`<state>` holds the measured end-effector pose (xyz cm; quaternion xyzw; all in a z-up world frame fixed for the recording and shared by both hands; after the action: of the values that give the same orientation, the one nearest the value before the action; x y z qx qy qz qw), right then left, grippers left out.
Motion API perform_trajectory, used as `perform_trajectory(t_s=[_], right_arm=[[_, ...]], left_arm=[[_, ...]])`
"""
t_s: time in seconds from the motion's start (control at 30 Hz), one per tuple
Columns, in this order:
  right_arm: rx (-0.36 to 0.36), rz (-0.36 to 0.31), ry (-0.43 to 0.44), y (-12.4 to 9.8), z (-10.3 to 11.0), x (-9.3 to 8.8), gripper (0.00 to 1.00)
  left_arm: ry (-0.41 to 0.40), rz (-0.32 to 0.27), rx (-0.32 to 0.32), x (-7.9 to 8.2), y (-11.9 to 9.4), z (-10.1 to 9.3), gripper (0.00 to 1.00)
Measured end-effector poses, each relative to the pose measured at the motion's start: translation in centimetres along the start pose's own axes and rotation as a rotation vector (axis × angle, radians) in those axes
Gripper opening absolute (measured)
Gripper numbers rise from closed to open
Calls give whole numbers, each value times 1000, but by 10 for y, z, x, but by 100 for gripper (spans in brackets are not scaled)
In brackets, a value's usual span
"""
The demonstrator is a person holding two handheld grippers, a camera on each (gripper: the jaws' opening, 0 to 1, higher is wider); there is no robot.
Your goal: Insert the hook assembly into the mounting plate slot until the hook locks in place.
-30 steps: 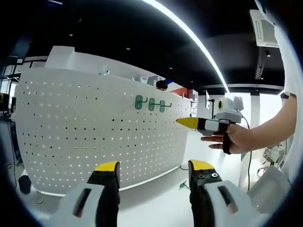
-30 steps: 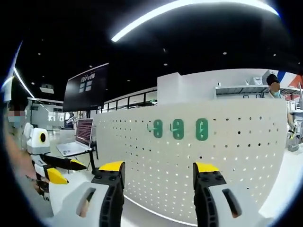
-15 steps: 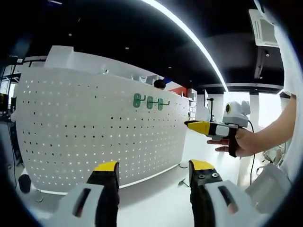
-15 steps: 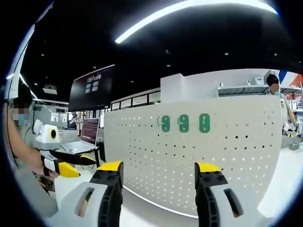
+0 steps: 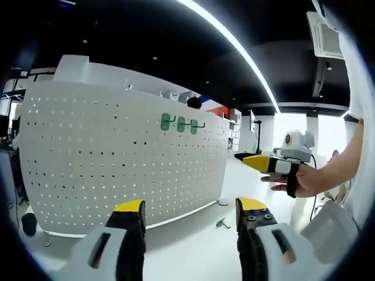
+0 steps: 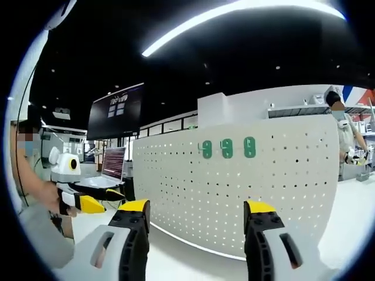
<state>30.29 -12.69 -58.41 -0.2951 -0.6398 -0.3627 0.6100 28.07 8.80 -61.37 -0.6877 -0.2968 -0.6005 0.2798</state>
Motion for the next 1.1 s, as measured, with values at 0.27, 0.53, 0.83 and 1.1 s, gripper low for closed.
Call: perform_trajectory(t_s=[0.27,0.53,0.83,1.1], right_arm=[[-4,18,26,-12,9,-12,65],[-9,23,28,-21,17,-17,65],[-14,30,40,-26,18,-22,65],[-14,30,42,-27,18,-23,65]], left_arm=[[-15,-2,12,-5,-10,1,66],[-15,-3,19,-4,-19,1,66],[-26,-1,29,-7,-22,0,67],[-17,8,11,-7,-16,-2,66]])
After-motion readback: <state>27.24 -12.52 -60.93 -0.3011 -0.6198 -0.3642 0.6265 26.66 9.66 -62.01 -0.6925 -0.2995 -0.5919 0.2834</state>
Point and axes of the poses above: the point that each gripper's makers call its tool centre point, and the gripper's own axes: y roughly forward along the fingers, z roughly to its left, x roughly out of its top, the point moved 4 cm from there along -y, roughly backward along the fingers
